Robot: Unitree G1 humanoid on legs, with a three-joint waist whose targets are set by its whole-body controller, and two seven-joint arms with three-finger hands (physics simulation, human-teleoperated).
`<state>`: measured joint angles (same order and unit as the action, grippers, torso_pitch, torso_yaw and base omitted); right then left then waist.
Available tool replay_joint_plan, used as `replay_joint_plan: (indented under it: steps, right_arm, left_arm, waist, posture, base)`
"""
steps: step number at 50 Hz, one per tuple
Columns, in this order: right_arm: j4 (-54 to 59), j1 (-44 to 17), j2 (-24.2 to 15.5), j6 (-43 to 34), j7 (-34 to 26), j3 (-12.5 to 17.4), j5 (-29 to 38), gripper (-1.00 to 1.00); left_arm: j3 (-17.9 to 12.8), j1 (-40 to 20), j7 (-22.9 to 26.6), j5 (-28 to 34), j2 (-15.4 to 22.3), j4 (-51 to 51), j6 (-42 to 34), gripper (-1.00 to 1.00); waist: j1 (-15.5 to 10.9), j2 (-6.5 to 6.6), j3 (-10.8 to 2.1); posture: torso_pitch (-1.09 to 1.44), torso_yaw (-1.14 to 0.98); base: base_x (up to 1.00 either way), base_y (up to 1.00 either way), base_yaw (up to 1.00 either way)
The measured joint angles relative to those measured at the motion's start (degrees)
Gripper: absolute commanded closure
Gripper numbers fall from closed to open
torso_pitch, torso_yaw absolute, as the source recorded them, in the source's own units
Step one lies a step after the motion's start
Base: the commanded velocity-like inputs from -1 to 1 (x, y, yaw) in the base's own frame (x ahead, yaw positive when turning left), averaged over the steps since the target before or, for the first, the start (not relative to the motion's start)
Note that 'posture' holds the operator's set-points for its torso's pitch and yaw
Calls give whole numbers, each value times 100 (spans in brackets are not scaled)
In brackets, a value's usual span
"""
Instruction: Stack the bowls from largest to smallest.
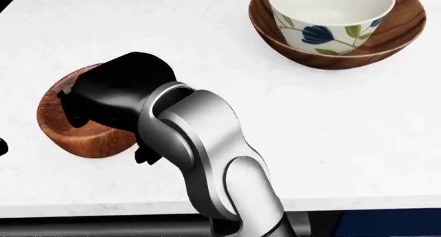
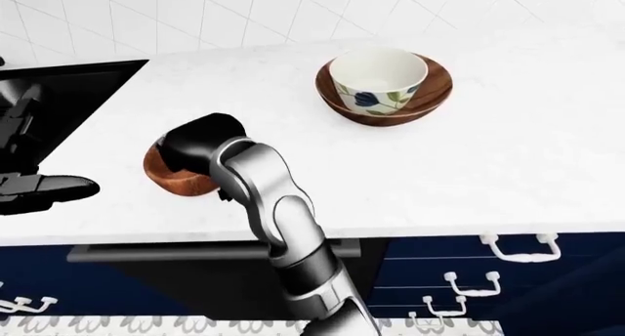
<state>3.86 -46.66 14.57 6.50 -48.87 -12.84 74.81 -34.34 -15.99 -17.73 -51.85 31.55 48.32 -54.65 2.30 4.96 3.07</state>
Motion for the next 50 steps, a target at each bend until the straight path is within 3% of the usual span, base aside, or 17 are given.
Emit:
replay_joint_plan:
  steps: [18,19,23,28,32,39,50]
  right_arm:
    - [1623,-372,-45,277,1434,49,-52,10]
    - [1681,-370,-34,302,1511,44,-32,22]
    - [1824,-341,-22,391,1692,21,10,35]
    - [1877,-335,-19,395,1936,44,87,78]
    - [1758,-342,-20,368,1871,65,78,100]
    - [1447,-483,-170,340,1200,100,-64,100]
    - [827,-1021,-655,14,399,436,-361,100]
  left_arm:
    - [-41,8,207,264,-125,-76,3,-100]
    - [-37,4,212,262,-123,-76,3,-100]
    - [-71,-1,231,231,-104,-64,13,-100]
    - [-62,3,216,205,-100,-45,19,-100]
    - [-20,34,231,249,-139,-51,35,-100]
    - [20,46,281,360,-206,-76,52,-100]
    - [22,30,313,402,-246,-76,14,-100]
  waist:
    - [3,-8,-84]
    - [5,-4,-92]
    - [1,14,-93]
    - [-47,23,-73]
    - [-67,9,-58]
    - [-82,-48,-12]
    - [-54,-108,16]
  posture:
    - [0,0]
    - [0,0]
    - [0,0]
    - [0,0]
    - [0,0]
    - [0,0]
    - [0,0]
  base:
    - [0,0,0]
    - [0,0,0]
    - [0,0,0]
    - [0,0,0]
    - [0,0,0]
    - [0,0,0]
    - [0,0,0]
